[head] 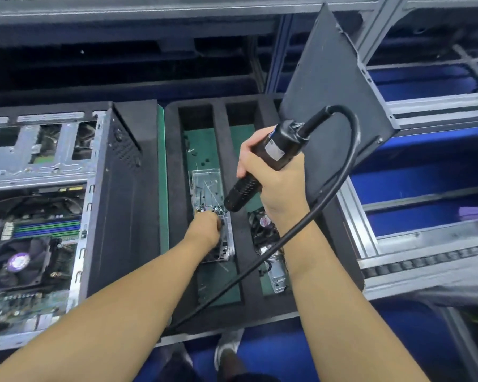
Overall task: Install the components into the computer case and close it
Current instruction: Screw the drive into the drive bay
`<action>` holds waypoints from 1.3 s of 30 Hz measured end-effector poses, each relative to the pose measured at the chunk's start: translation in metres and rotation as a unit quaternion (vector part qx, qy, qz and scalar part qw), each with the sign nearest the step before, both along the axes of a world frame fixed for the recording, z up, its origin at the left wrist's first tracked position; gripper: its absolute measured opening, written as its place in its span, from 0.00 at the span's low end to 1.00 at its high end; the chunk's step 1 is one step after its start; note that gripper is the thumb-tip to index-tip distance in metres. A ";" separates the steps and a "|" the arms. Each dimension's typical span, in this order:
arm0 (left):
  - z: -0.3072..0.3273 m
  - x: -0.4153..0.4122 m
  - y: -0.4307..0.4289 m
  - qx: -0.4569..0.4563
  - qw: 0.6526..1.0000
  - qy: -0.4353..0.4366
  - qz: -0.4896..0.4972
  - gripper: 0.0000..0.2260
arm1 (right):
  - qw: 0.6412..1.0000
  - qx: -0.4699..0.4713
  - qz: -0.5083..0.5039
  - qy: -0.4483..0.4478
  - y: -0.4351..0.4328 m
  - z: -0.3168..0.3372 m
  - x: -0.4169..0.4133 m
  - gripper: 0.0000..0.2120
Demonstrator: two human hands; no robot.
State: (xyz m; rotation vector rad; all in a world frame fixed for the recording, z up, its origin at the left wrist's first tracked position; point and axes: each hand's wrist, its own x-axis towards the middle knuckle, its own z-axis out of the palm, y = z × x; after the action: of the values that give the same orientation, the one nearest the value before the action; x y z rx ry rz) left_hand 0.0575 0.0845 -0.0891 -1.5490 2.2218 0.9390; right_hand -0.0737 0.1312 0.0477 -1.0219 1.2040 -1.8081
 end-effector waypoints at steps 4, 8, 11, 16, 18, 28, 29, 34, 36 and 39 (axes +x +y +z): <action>-0.020 -0.002 0.011 -0.004 0.998 0.015 0.060 0.10 | 1.000 -0.010 -0.005 -0.012 0.004 -0.006 -0.008 0.13; -0.034 -0.002 0.019 -0.019 0.996 0.025 0.078 0.11 | 1.000 -0.007 0.000 0.009 0.003 -0.011 -0.012 0.13; -0.043 0.000 0.020 -0.032 0.995 0.039 0.083 0.11 | 1.000 -0.007 0.000 0.006 0.003 -0.017 -0.010 0.14; -0.048 0.001 0.020 -0.051 0.995 0.042 0.078 0.10 | 1.000 0.006 -0.004 -0.005 0.006 -0.025 -0.006 0.13; -0.049 0.001 0.021 -0.049 0.994 0.048 0.079 0.10 | 1.000 0.009 -0.006 -0.017 0.008 -0.024 -0.005 0.13; -0.012 0.001 0.010 0.136 0.826 0.338 0.429 0.05 | 0.999 -0.011 -0.007 -0.032 0.009 -0.001 -0.002 0.12; -0.005 0.004 0.009 0.167 0.785 0.388 0.453 0.04 | 0.999 -0.014 -0.008 -0.032 0.008 0.003 -0.001 0.13; 0.016 0.022 0.009 0.247 0.681 0.514 0.459 0.07 | 0.999 -0.025 -0.013 -0.036 0.005 0.020 0.005 0.12; 0.015 0.029 0.010 0.247 0.663 0.529 0.469 0.07 | 0.999 -0.031 -0.011 -0.033 0.003 0.025 0.008 0.12; 0.010 0.035 0.012 0.253 0.648 0.526 0.488 0.08 | 0.999 -0.036 -0.010 -0.034 0.001 0.030 0.012 0.12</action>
State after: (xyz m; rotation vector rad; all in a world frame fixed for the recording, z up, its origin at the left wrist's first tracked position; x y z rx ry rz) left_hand 0.0925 0.0969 -0.0787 -2.1026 0.9209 3.0676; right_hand -0.0615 0.1317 0.0776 -0.9829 1.1196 -1.8981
